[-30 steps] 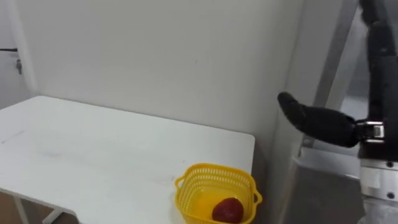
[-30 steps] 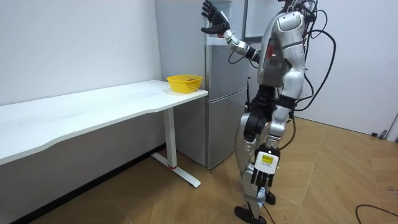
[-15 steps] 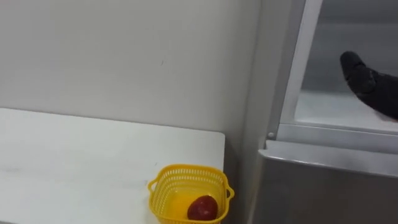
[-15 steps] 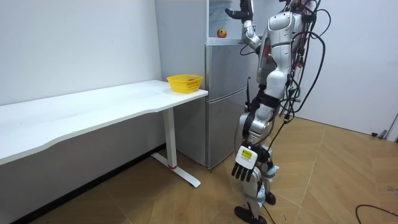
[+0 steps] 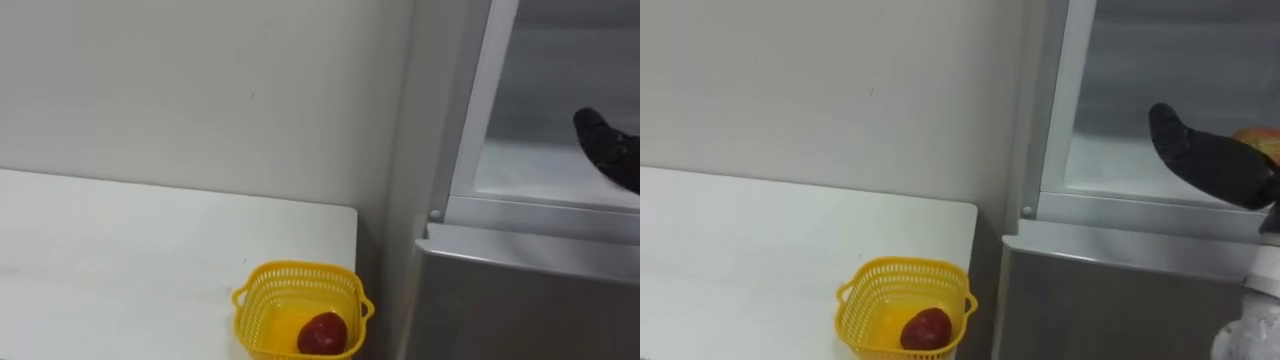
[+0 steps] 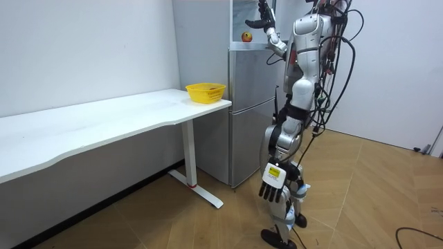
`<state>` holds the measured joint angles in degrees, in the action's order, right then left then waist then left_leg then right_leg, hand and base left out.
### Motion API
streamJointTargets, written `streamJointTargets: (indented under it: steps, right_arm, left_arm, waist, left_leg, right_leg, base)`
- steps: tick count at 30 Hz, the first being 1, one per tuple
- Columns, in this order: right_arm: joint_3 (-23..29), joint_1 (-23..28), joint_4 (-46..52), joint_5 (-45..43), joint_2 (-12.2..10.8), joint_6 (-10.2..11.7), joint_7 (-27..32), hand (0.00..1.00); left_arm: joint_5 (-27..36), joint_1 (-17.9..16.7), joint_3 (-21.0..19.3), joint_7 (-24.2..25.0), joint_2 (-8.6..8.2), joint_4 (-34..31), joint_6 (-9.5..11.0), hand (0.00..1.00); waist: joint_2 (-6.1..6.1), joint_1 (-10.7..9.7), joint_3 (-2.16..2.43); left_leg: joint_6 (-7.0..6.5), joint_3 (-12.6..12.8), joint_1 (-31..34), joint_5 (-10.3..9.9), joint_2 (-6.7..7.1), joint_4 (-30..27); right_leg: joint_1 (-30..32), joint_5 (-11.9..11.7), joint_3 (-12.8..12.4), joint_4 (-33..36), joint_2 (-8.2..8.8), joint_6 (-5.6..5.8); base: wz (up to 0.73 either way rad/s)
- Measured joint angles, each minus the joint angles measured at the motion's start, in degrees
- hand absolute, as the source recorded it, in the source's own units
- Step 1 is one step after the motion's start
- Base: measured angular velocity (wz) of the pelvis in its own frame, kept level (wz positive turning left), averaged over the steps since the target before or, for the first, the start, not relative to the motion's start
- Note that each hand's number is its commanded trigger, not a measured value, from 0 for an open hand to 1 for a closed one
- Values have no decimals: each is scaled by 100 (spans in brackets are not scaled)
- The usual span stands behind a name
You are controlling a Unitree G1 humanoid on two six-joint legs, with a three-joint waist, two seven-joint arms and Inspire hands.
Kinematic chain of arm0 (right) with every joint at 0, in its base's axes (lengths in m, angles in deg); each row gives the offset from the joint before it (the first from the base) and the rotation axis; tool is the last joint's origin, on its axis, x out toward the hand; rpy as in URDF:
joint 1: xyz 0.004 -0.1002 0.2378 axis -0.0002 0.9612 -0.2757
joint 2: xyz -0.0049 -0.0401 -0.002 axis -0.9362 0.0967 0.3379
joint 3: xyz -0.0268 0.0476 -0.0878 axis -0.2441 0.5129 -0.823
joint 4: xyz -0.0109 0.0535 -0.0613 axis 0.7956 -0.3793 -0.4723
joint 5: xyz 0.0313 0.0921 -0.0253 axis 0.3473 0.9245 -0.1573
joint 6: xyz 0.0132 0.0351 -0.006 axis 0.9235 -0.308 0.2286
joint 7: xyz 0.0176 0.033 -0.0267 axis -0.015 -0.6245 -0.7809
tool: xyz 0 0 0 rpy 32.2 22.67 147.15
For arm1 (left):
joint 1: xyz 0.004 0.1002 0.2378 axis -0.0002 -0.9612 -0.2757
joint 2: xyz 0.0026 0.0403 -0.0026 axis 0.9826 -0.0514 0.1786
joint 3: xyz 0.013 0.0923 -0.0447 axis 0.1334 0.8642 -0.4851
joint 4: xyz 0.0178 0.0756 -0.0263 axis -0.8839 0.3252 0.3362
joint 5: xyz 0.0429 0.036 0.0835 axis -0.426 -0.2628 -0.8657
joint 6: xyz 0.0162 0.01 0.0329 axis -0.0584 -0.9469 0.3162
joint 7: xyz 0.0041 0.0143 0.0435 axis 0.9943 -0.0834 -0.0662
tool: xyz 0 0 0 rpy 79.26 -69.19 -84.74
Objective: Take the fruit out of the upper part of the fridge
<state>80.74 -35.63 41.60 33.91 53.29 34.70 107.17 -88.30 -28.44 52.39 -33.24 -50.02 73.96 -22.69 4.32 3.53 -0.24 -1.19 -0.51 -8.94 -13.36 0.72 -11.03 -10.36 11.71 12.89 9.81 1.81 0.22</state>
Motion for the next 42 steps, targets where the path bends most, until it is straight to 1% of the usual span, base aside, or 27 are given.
streamJointTargets:
  steps: [2,6,7,9,10,12,17,20,25,27,31,32,34,36,38,40,42]
  right_arm:
    - [1,-55,-206,102,115,-35,-32,0]
    - [40,-415,-889,130,377,-209,-156,0]
    - [41,-464,-987,164,415,-229,-187,0]
    - [44,-543,-1172,379,527,-322,-250,0]
    - [44,-559,-1217,419,558,-324,-266,0]
    - [39,-611,-1370,485,669,-326,-271,0]
    - [37,-628,-1449,488,695,-355,-271,0]
    - [35,-631,-1502,528,701,-357,-271,0]
    - [30,-681,-2097,780,816,-373,-294,0]
    - [30,-779,-2345,818,912,-386,-330,0]
    - [30,-921,-2514,919,1049,-450,-328,0]
    - [30,-1001,-2583,921,1075,-498,-317,0]
    - [27,-1134,-2726,921,1162,-539,-294,0]
    - [11,-1242,-2913,926,1304,-600,-238,0]
    - [-37,-1284,-3029,927,1410,-616,-208,0]
    - [-37,-1289,-3067,929,1446,-620,-201,0]
    - [-39,-1290,-3135,927,1447,-620,-234,0]
  left_arm:
    - [-8,-50,1,12,0,-47,-9,0]
    - [-1,-110,-15,131,16,-56,-35,0]
    - [0,-111,-14,142,19,-56,-57,0]
    - [6,-131,-15,170,32,-96,-96,0]
    - [10,-135,-14,173,39,-105,-94,0]
    - [11,-133,-5,194,86,-156,-94,0]
    - [12,-131,0,204,188,-214,-93,0]
    - [4,-130,-4,202,210,-213,-96,0]
    - [10,-128,-10,202,212,-214,-111,0]
    - [12,-136,-23,210,216,-216,-116,0]
    - [12,-141,-120,209,220,-214,-118,0]
    - [14,-160,-124,213,220,-216,-119,0]
    - [19,-177,-123,235,229,-232,-122,0]
    - [59,-202,-120,247,255,-255,-125,0]
    - [63,-207,-119,236,267,-256,-133,0]
    - [64,-217,-116,220,270,-256,-145,0]
    - [60,-216,-114,223,272,-257,-208,0]
  waist:
    - [20,-6,-8]
    - [90,-35,-8]
    - [100,-36,-4]
    - [146,-35,26]
    - [156,-34,30]
    - [191,-30,24]
    - [205,-31,19]
    - [196,-24,16]
    - [189,-6,14]
    - [167,-22,14]
    - [171,-19,19]
    - [178,-24,26]
    - [200,-29,24]
    - [256,-11,36]
    - [302,-13,45]
    - [339,-11,54]
    - [382,-24,42]
  left_leg:
    - [0,0,4,0,0,-5]
    - [0,-8,44,0,-1,16]
    - [0,-7,44,-1,-2,16]
    - [0,-7,43,-1,-2,10]
    - [0,-10,43,-1,-2,8]
    - [0,-26,42,-1,0,-9]
    - [1,-60,29,-1,-1,-29]
    - [1,-70,33,-1,-1,-40]
    - [2,-100,45,-3,2,-62]
    - [3,-102,57,-3,0,-57]
    - [8,-90,70,4,2,-53]
    - [7,-103,70,4,3,-54]
    - [7,-107,69,4,5,-54]
    - [7,-114,58,5,4,-56]
    - [7,-124,62,5,4,-59]
    - [7,-131,62,5,3,-61]
    - [7,-138,71,5,4,-63]
  right_leg:
    - [30,0,-1,3,0,0]
    - [17,2,9,12,1,0]
    - [17,2,10,13,1,0]
    - [10,2,23,14,1,0]
    - [7,2,28,14,2,0]
    - [-7,2,54,16,7,0]
    - [-53,2,114,7,9,0]
    - [-59,2,133,8,10,0]
    - [-52,2,139,37,16,0]
    - [-13,4,136,80,16,2]
    - [27,5,117,79,13,1]
    - [27,5,111,78,13,1]
    - [28,5,111,72,14,1]
    - [28,5,115,68,12,1]
    - [25,5,122,71,10,1]
    - [19,4,129,71,9,1]
    - [2,4,141,70,10,1]
  base:
    - [0]
    - [0]
    - [0]
    - [0]
    - [3]
    - [5]
    - [5]
    - [0]
    - [0]
    - [0]
    - [-2]
    - [0]
    - [0]
    - [0]
    - [0]
    - [0]
    - [4]
